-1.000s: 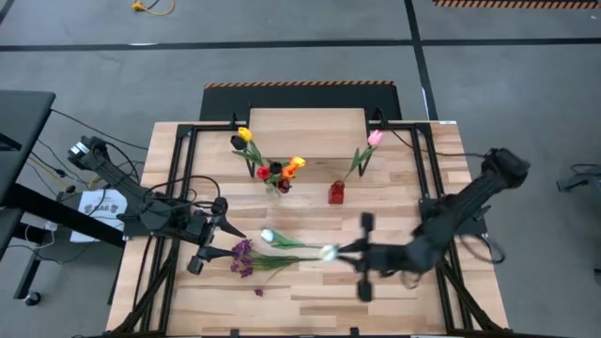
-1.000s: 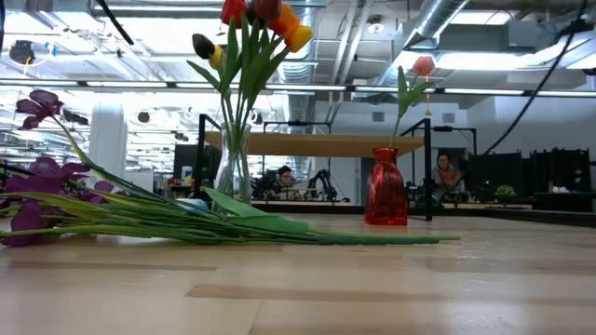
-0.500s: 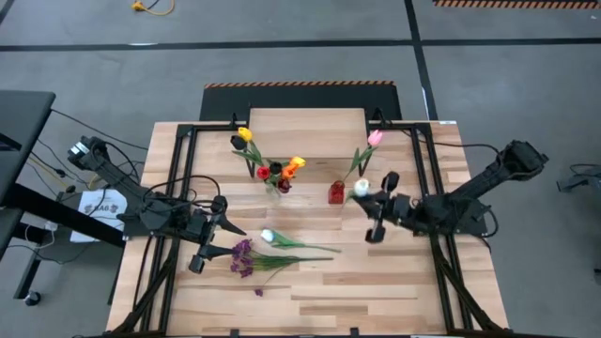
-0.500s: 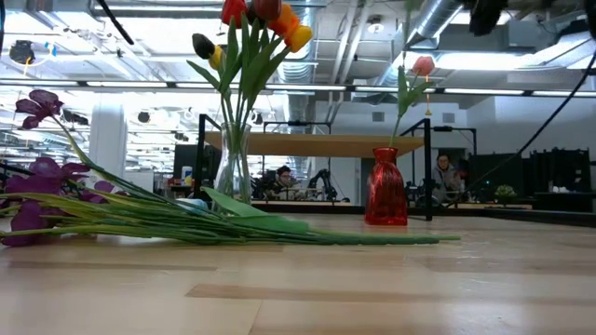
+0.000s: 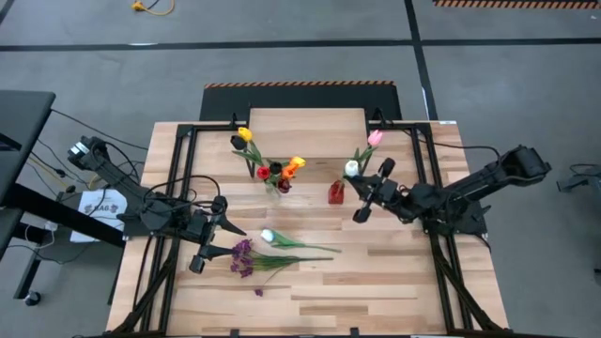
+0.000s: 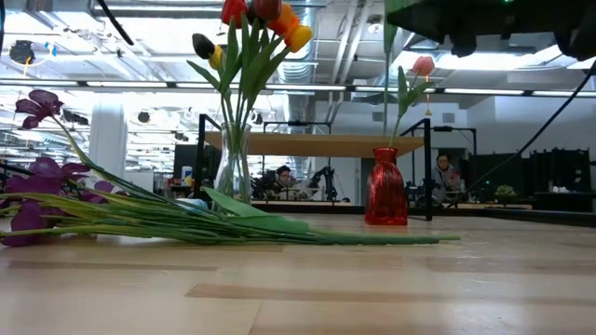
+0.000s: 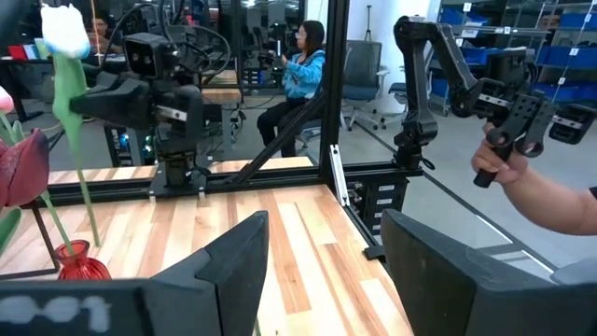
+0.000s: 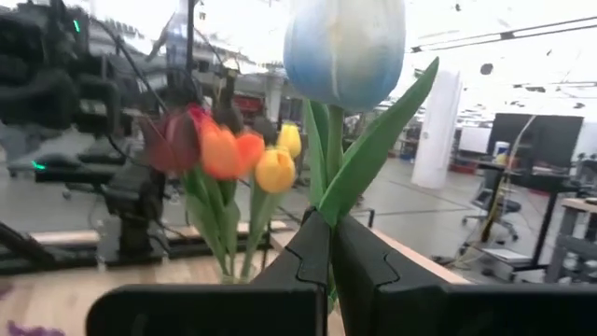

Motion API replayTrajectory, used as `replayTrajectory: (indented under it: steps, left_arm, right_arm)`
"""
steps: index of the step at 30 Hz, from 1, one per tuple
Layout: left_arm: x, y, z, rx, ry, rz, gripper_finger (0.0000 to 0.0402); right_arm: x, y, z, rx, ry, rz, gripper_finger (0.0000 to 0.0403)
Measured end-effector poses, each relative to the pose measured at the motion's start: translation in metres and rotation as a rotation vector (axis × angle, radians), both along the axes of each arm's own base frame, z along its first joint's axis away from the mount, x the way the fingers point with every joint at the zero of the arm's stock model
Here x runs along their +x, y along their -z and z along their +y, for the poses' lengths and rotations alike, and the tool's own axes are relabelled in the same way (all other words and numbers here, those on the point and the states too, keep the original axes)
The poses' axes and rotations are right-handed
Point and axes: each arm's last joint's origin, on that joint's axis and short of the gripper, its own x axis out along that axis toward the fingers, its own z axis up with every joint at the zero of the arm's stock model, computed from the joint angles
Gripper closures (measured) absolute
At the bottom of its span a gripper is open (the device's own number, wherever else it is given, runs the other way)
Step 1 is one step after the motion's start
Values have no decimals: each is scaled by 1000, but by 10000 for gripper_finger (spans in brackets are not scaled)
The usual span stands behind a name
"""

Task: Pick and place flowers into a vace then onto a shelf
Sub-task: Put the bottom blue tulip into the red vase, then put the blue tulip into the red vase

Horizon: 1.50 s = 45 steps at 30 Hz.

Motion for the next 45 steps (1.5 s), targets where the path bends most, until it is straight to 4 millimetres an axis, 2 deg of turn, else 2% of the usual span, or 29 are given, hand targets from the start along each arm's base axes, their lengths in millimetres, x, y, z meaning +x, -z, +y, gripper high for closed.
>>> replayTrajectory:
  steps: [16,26,30,40,45]
  left_arm:
    - [0,0,0,0,-10,0,203]
    - [0,0,0,0,-11,0,203]
    - [0,0,0,0,-11,0,203]
    - [0,0,0,-1,-11,0,203]
    - [0,0,0,-3,-11,-2,203]
  right_arm:
    - [3,1,-13,-25,65,17,403]
    - [5,8,-19,29,82,61,395]
    - [6,12,-18,50,74,85,359]
    - [6,31,-14,149,52,217,220]
    - [4,37,-5,157,18,273,175]
